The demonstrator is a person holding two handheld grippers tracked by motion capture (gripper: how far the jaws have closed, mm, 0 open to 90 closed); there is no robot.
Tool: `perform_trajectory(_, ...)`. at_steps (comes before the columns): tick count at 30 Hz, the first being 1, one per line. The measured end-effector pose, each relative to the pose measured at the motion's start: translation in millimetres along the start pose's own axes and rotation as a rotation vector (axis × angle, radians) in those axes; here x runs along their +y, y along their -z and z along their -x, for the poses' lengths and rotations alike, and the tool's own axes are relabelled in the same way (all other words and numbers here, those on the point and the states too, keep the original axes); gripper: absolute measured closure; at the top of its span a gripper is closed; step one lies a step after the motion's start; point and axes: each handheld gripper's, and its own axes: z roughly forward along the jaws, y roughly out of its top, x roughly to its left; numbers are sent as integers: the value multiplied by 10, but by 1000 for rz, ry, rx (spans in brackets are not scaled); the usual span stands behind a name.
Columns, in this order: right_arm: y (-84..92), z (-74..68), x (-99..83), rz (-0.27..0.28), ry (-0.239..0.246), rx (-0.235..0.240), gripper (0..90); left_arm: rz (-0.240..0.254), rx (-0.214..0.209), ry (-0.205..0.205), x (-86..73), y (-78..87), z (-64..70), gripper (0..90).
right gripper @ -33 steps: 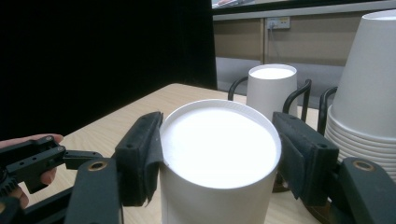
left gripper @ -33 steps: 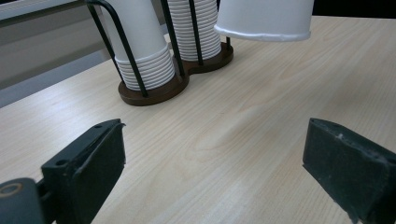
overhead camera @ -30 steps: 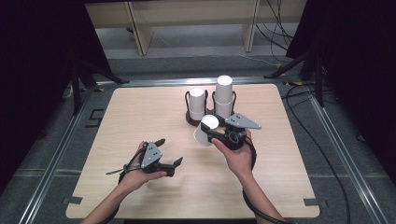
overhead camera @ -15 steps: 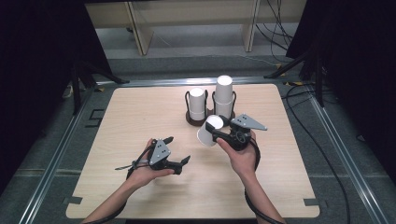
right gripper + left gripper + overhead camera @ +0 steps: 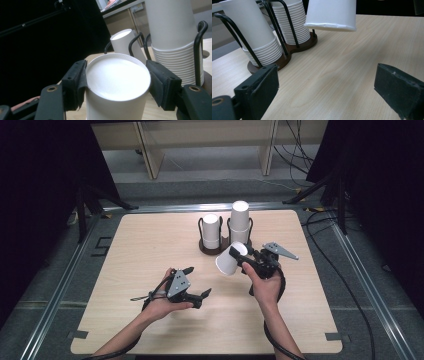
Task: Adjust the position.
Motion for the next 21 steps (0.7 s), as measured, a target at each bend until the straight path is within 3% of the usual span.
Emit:
perform_trajectory(13, -21, 173, -54, -18, -125, 16, 363, 13, -24, -10, 99, -75, 24, 62)
perform_trajectory(15, -27, 185, -58, -25, -127, 2, 363, 22, -31, -13, 109, -99, 32, 62)
perform_trajectory(21, -31, 247, -64, -24, -173, 34, 364, 18, -45, -25, 140, -150, 46, 66)
